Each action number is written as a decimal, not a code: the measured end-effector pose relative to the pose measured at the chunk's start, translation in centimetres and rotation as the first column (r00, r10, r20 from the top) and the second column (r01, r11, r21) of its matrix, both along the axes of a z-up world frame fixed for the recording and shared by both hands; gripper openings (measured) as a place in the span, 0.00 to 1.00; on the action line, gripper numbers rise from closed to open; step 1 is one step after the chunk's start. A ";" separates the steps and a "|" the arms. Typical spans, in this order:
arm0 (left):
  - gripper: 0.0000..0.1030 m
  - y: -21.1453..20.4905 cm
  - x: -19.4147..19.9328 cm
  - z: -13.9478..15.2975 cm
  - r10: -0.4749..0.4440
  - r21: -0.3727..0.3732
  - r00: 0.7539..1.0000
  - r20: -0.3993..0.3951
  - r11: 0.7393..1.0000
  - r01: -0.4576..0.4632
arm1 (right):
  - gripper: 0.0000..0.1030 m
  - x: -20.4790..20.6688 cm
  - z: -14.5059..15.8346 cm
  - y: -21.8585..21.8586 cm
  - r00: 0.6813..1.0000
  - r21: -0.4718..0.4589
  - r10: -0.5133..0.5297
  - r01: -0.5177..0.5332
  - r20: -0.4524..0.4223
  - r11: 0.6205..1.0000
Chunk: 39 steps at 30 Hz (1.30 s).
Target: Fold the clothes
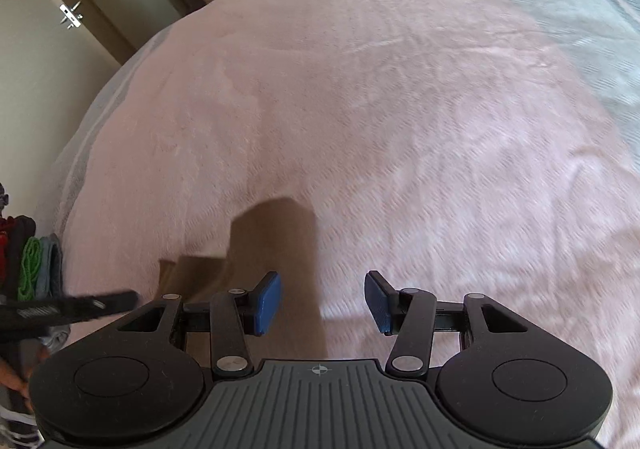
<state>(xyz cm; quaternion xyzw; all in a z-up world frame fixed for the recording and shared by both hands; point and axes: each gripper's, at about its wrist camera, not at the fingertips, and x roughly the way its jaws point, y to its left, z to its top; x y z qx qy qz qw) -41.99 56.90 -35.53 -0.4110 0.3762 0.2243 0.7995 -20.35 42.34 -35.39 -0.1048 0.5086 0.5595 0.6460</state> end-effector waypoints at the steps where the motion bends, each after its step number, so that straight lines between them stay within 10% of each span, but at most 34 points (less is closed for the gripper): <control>1: 0.14 -0.1 0.3 -0.4 -0.014 -0.003 1.000 -0.001 1.000 0.014 | 0.49 0.0 -0.2 0.2 1.000 0.001 0.002 -0.002 -0.010 1.000; 2: 0.00 -0.2 0.4 -0.6 -0.021 0.001 1.000 0.014 1.000 0.021 | 0.49 0.0 -0.4 0.4 1.000 0.002 0.004 -0.004 -0.021 1.000; 9: 0.00 -1.3 -2.6 0.3 0.047 0.175 0.984 0.175 0.981 -0.078 | 0.48 0.7 -1.9 1.0 0.997 0.018 0.005 -0.004 -0.074 1.000; 22: 0.14 -2.1 -6.3 -0.4 0.315 0.033 0.942 0.120 0.947 -0.320 | 0.49 1.1 -0.7 -1.4 0.997 0.036 -0.041 0.043 -0.058 0.998; 28: 0.08 -9.9 -7.9 5.5 0.158 0.079 0.974 0.163 0.982 -0.173 | 0.48 -2.6 2.2 -7.4 0.996 0.059 0.093 -0.093 -0.007 0.994; 33: 0.07 -16.2 -8.1 3.1 0.073 0.095 0.996 0.044 0.993 -0.077 | 0.38 -6.5 1.3 -12.1 0.977 0.001 0.212 -0.212 0.024 0.977; 39: 0.13 -17.7 -11.2 2.4 0.296 0.058 0.954 0.042 0.953 -0.298 | 0.38 -6.9 -0.9 -13.8 0.982 -0.074 0.187 -0.187 -0.016 0.980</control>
